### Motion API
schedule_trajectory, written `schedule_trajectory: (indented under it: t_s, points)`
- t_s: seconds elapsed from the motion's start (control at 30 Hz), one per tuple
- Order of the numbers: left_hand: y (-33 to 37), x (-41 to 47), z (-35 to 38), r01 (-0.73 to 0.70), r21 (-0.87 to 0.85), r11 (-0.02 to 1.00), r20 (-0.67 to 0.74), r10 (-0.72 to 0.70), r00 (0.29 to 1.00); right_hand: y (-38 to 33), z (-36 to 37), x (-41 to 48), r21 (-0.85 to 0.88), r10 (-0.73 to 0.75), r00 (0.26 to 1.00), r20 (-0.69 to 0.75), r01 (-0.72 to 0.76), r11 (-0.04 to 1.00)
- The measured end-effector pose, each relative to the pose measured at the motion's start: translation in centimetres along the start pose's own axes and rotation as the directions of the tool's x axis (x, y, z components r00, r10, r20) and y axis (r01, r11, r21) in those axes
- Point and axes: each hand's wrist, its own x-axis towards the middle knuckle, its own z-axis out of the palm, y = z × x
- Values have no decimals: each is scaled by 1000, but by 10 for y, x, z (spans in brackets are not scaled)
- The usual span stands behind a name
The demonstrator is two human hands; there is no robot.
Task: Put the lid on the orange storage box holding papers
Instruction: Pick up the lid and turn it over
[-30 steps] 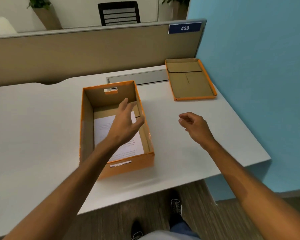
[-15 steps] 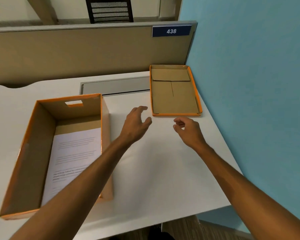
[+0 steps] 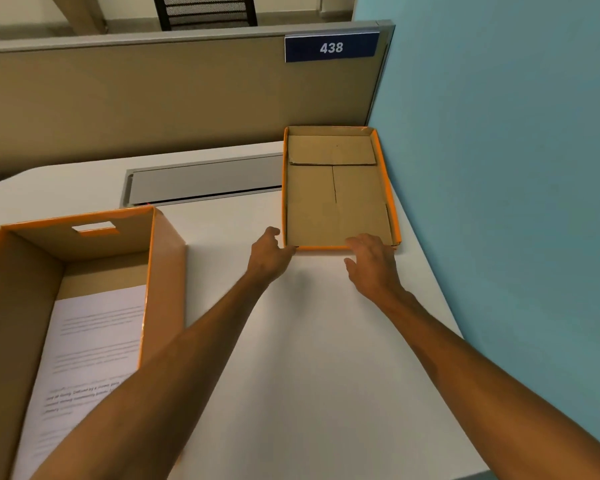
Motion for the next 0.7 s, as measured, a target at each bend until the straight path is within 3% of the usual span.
schedule_trajectory:
  t_s: [0.13,0.23,0.33,0.5,0.63,0.7]
  points:
    - [-6,23,9,133,-96,986,20,-132,991,13,12,9,-135,-10,999,-33,5,991]
    - [-6,38,13,260,-308,915,2,-273,962,11,15,13,-203,-7,998,-62,-6,979]
    - [-5,51,16,327,-400,856,19,-349,937,5,16,15,-225,9,997,-82,-28,974]
    - [5,54,14,354,-520,778,145,-328,934,5,14,15,-221,44,994,-96,-64,973]
    - [19,42,4,401,-726,558,321,-240,916,10,4,20,-87,45,993,-112,-55,995]
    - [27,37,1,377,-768,518,327,-188,926,12,-1,23,23,91,990,-108,-89,996]
